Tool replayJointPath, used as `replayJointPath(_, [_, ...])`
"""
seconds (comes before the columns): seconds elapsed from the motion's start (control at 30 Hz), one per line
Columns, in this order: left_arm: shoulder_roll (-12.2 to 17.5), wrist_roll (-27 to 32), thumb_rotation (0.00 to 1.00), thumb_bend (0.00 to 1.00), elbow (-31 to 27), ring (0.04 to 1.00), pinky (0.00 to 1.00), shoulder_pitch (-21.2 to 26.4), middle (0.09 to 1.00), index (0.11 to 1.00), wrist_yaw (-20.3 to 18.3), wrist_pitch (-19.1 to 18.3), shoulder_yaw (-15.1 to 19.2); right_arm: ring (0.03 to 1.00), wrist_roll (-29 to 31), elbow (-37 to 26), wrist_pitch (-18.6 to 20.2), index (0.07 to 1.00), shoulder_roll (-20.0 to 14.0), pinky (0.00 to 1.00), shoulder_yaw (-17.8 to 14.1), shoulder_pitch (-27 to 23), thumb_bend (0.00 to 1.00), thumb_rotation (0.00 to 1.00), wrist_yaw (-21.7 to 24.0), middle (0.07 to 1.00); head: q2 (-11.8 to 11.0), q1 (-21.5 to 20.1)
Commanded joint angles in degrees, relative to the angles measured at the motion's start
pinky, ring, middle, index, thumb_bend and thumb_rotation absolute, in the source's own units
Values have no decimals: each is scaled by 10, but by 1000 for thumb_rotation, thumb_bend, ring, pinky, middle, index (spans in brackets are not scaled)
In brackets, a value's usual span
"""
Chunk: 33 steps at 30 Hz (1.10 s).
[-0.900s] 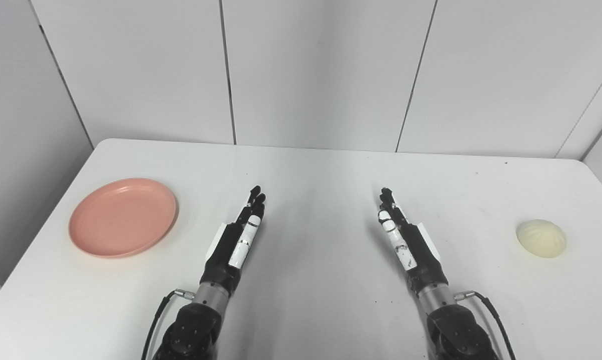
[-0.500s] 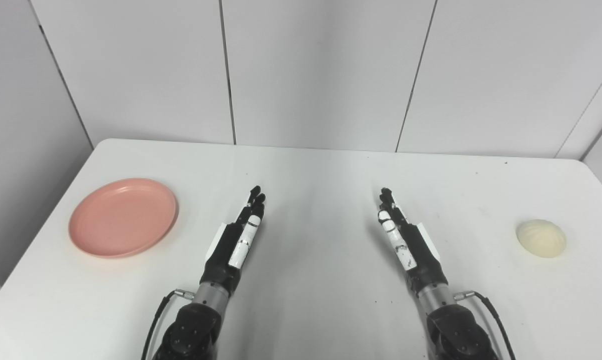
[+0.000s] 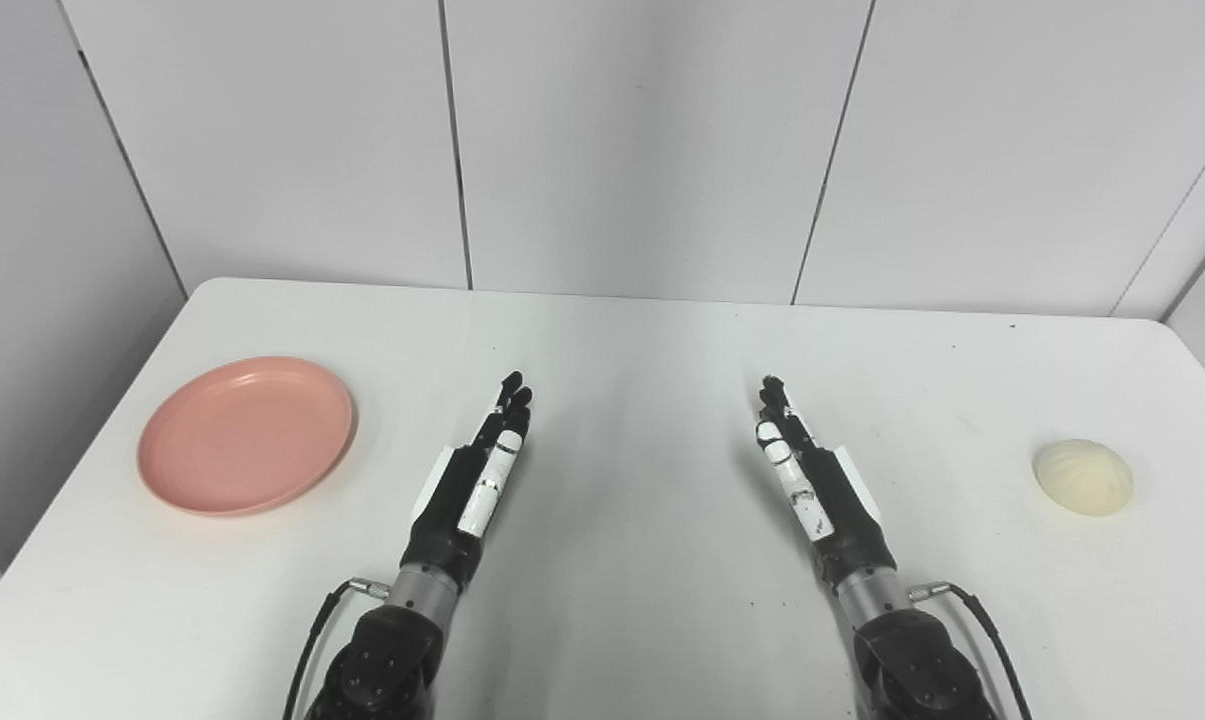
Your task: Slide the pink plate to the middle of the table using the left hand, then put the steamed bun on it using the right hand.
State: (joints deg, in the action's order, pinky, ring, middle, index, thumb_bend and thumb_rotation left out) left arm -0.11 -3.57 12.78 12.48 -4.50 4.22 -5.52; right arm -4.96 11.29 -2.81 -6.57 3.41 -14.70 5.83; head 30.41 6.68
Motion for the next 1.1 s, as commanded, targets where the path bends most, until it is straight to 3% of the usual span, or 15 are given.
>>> replayJointPath(0.0, [13,-1,1000,443,58,993,995,-42,998,999,-2,6,2,1000,1,24,-3,1000,3,996,3,20,210,1000,0,1000,-3,7])
replayJointPath(0.17, [12,-5,1000,446,76,994,999,-36,998,998,-1,15,-2,1000,0,23,9,1000,0,1000,2,19,212,1000,0,1000,-12,35])
replayJointPath(0.37, [1,-23,1000,445,113,995,997,-20,999,999,13,30,-12,1000,19,40,-12,1000,-14,1000,-7,15,182,1000,13,1000,-37,113])
replayJointPath(0.6, [-16,-38,1000,487,160,1000,1000,1,1000,1000,27,46,-16,1000,47,43,-10,1000,-24,1000,-16,10,117,1000,28,1000,-54,165])
replayJointPath(0.77, [-24,-41,1000,499,174,1000,1000,9,1000,1000,35,49,-17,1000,54,50,-20,1000,-29,1000,-19,8,105,1000,30,1000,-57,172])
replayJointPath(1.07, [-27,-44,1000,513,182,1000,1000,12,1000,1000,37,56,-16,1000,59,29,4,1000,-31,1000,-17,14,67,1000,33,1000,-58,174])
